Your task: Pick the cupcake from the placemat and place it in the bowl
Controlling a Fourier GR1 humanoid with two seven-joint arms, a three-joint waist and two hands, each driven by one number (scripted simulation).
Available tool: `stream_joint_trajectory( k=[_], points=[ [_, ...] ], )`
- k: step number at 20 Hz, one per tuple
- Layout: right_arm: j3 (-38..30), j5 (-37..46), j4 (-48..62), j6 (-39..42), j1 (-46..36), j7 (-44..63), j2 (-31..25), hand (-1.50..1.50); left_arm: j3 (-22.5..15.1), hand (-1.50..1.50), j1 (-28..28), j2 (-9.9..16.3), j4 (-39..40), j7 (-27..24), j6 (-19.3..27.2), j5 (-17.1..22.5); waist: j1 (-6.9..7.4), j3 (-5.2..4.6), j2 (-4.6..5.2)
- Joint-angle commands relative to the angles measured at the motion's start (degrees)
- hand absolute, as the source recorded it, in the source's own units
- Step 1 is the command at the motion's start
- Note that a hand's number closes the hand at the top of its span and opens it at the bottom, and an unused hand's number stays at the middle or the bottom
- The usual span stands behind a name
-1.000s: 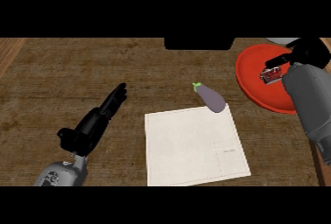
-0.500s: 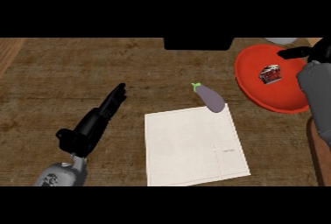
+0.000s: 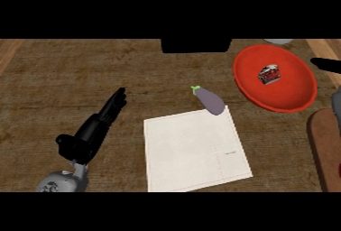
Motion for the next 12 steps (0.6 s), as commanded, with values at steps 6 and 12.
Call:
stream_joint_trajectory(
  k=[6,12],
  points=[
    [-5.3,-11.8,-31.7,2.4,26.3,-3.2,0.2,-1.5,1.7,0.0,2.2,1.4,0.2,-1.9,-1.4,0.4,-1.35,0.0,-0.25],
    [-9.8,-24.2,-49.9,11.2,45.1,-6.0,1.8,-1.5,2.9,0.0,0.2,1.4,-0.4,0.1,-2.0,0.9,-0.2,0.04,0.2]
  ],
)
